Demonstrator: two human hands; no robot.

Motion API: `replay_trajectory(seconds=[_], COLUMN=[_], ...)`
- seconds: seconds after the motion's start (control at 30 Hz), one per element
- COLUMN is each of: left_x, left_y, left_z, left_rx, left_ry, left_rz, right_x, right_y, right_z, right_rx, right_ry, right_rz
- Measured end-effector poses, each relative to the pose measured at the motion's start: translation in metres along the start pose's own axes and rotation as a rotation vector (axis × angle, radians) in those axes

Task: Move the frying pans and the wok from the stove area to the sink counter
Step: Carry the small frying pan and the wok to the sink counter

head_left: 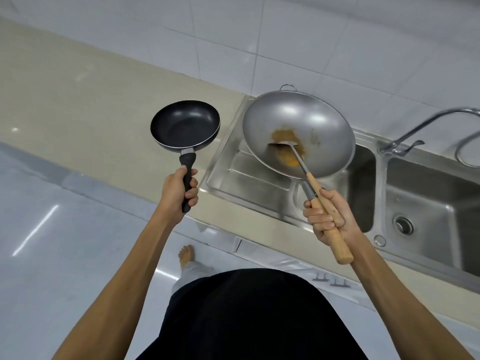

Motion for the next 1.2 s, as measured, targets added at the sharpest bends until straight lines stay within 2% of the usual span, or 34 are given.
replay_trajectory(seconds=[0.27,0.57,1.2], left_x=[0.029,0.065,0.078], left_y=[-0.072,-0.127,-0.184], left_z=[0.066,0.103,0.136], left_rx=[0.034,0.094,0.106], left_ry=[-0.161,-0.281,-0.420], left_rz=[-0.129,-0.209,-0.283], right_x=[-0.061,-0.106,-0.129], right_y=[-0.051,-0.112,-0.154], right_z=[0.045,0.076,0.075], right_rx=[0.123,0.203,0.237], right_ry=[-0.148,-0.210,-0.287], right_rz=[0.034,0.068,0.062])
Point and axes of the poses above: each hand's wrist, its own y-axis away from the middle knuckle, its own x-axis out of the back of the hand, z = x × y, the point moved 6 cm from there along -y, towards the middle knuckle, and after that the axes turned 7 degrees about z, right-handed, at the moved point
